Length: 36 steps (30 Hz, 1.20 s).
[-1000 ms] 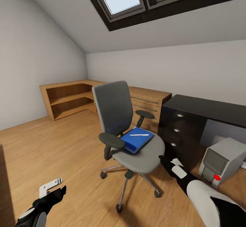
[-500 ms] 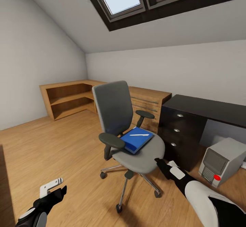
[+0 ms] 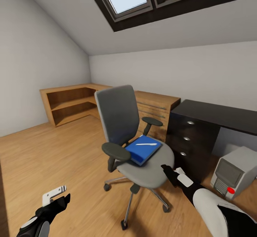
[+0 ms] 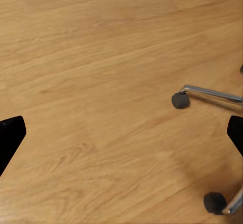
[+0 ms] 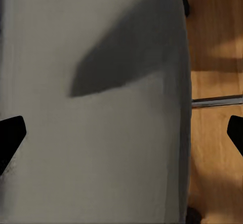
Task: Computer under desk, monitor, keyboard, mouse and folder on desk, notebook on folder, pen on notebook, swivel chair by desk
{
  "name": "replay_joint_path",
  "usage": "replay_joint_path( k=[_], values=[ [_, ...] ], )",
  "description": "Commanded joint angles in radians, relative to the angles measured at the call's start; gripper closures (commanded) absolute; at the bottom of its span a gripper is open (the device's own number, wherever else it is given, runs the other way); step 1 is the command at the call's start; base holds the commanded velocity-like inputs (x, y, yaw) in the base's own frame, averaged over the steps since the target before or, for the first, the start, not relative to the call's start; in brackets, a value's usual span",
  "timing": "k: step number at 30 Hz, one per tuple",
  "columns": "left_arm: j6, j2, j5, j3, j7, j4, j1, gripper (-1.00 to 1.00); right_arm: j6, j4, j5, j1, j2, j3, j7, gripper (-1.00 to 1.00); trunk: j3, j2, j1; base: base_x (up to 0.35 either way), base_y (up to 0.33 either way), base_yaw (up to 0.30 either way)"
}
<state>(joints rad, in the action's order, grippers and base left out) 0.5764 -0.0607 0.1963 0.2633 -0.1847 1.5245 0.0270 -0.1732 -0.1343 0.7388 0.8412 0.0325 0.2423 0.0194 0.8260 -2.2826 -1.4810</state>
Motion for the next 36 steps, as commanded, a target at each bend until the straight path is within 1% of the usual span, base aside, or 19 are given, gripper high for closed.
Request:
replay_joint_path(
  k=[1,26,30,36],
  values=[
    [0.004,-0.001,0.010,0.001,-0.007,0.001,0.001,-1.00,-0.005,-0.001,-0.003,0.000,0.000,0.008,0.002,-1.00,0.001,0.000,0.000,0.220,0.000,0.000],
    [0.004,-0.001,0.011,0.001,-0.007,0.001,0.001,-1.00,-0.005,-0.002,-0.003,0.001,0.000,0.008,0.002,-1.00,0.001,0.000,0.000,0.280,0.014,0.000],
    [0.005,-0.001,0.011,0.001,-0.007,0.000,0.001,-1.00,-0.005,-0.004,-0.003,0.001,0.000,0.008,0.002,-1.00,0.001,0.000,0.000,-0.049,0.003,0.000],
    [0.005,-0.001,0.011,0.001,-0.007,-0.003,0.001,-1.00,-0.005,-0.004,-0.003,0.000,0.000,0.008,0.002,-1.00,0.001,0.000,0.000,-0.312,0.000,0.000]
  ],
)
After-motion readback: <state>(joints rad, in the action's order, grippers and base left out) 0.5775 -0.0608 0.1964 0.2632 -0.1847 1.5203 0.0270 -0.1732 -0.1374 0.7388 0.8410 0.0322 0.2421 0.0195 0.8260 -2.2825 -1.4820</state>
